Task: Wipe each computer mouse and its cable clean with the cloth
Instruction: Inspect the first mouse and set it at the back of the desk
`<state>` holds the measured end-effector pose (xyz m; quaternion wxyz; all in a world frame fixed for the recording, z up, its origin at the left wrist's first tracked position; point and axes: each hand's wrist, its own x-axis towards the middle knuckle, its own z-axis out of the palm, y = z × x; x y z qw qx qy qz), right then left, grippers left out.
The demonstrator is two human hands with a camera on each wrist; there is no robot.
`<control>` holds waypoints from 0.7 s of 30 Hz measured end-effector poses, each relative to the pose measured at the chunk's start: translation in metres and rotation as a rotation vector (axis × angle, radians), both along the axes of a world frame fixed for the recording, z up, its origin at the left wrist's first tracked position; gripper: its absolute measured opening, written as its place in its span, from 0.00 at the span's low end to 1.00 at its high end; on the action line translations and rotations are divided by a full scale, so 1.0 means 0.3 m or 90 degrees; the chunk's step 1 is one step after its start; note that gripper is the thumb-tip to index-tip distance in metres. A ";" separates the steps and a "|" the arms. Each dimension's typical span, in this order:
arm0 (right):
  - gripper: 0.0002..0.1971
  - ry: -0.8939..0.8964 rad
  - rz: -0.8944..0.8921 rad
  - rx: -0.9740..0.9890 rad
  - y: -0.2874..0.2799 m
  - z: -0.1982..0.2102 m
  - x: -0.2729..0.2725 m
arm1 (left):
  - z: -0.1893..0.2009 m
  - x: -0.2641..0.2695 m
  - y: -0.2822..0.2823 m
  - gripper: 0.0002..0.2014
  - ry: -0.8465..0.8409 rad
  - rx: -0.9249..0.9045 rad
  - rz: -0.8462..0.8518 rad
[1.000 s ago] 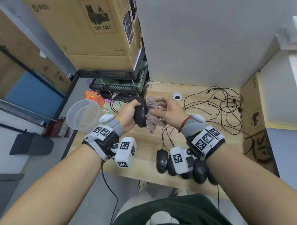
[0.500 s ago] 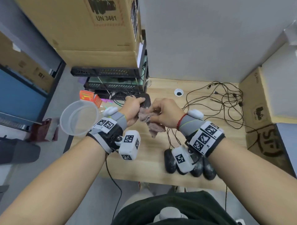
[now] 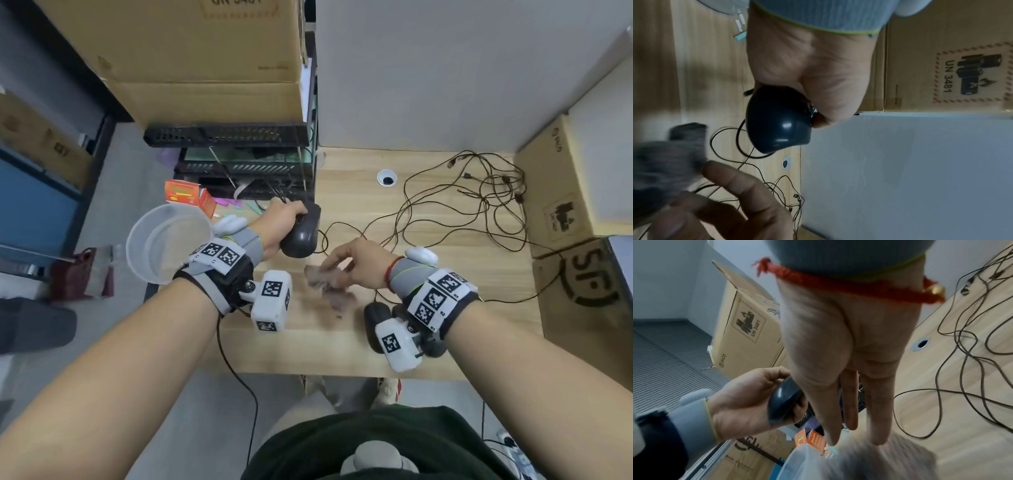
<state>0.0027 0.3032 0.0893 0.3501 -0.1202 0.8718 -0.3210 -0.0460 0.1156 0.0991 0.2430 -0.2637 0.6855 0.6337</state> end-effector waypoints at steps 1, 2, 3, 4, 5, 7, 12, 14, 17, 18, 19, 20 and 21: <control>0.12 -0.008 -0.004 -0.009 0.006 -0.001 0.001 | 0.004 -0.002 -0.003 0.12 0.007 -0.017 -0.028; 0.10 -0.006 -0.040 -0.029 0.010 0.000 -0.004 | 0.019 0.001 -0.003 0.12 0.014 -0.037 -0.061; 0.08 0.003 -0.105 -0.064 0.011 0.011 -0.017 | 0.042 0.007 -0.004 0.12 0.023 -0.044 -0.090; 0.05 0.011 -0.190 -0.112 0.016 0.024 -0.040 | 0.061 0.007 -0.001 0.14 0.023 -0.048 -0.114; 0.04 0.014 -0.276 -0.170 0.022 0.040 -0.070 | 0.081 0.007 0.006 0.15 0.027 -0.061 -0.153; 0.03 0.030 -0.381 -0.249 0.034 0.101 -0.132 | 0.123 0.004 0.021 0.16 0.060 -0.102 -0.231; 0.18 -0.003 -0.369 -0.294 0.052 0.256 -0.223 | 0.216 -0.019 0.081 0.20 0.197 -0.196 -0.415; 0.16 -0.013 -0.354 -0.309 0.059 0.288 -0.233 | 0.259 -0.023 0.113 0.19 0.240 -0.224 -0.476; 0.18 -0.007 -0.398 -0.335 0.088 0.321 -0.255 | 0.321 -0.035 0.153 0.15 0.285 -0.205 -0.515; 0.16 -0.005 -0.413 -0.350 0.108 0.339 -0.256 | 0.336 -0.038 0.166 0.15 0.292 -0.207 -0.520; 0.14 0.003 -0.424 -0.361 0.125 0.355 -0.258 | 0.346 -0.045 0.174 0.21 0.282 -0.223 -0.518; 0.13 0.016 -0.433 -0.362 0.143 0.359 -0.264 | 0.349 -0.054 0.174 0.29 0.268 -0.240 -0.507; 0.12 0.041 -0.446 -0.355 0.164 0.364 -0.274 | 0.358 -0.060 0.179 0.38 0.262 -0.253 -0.498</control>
